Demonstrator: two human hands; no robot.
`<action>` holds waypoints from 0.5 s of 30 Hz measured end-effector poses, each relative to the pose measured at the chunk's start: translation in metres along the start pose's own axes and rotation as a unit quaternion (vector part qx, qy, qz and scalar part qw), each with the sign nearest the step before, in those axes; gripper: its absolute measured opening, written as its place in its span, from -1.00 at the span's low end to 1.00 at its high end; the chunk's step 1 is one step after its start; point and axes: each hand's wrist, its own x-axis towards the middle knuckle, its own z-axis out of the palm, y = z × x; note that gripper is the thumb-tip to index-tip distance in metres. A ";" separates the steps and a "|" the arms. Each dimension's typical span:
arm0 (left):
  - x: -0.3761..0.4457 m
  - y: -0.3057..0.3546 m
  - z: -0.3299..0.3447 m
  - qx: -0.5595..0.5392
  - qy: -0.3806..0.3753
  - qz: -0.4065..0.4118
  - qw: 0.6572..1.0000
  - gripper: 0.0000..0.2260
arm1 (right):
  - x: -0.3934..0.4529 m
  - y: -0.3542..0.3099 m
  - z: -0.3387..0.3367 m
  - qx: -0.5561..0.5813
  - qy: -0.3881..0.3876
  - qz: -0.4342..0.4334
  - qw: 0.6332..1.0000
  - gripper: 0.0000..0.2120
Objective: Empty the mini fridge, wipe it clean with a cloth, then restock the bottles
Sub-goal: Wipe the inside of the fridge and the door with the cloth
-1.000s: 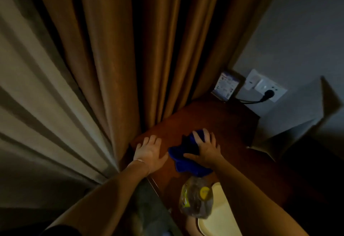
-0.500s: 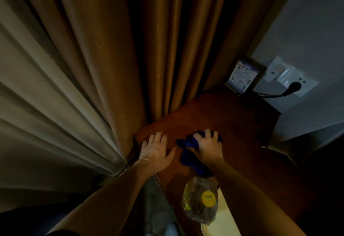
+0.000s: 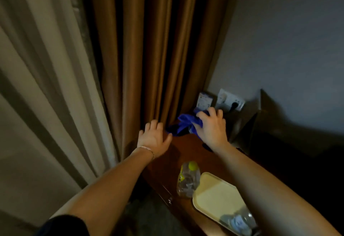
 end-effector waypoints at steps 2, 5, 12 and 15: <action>-0.020 0.010 -0.023 -0.014 0.015 0.016 1.000 -0.46 | -0.015 -0.012 -0.044 -0.002 0.051 0.004 0.999 -0.70; -0.052 0.025 -0.053 -0.030 0.045 0.051 0.997 -0.47 | -0.048 -0.020 -0.102 -0.008 0.113 -0.007 0.994 -0.71; -0.109 0.078 -0.088 -0.056 0.064 0.109 0.990 -0.54 | -0.164 -0.012 -0.183 0.021 0.194 0.044 0.980 -0.72; -0.134 0.114 -0.080 -0.059 0.047 0.146 0.986 -0.53 | -0.225 -0.003 -0.192 0.020 0.203 0.058 0.977 -0.72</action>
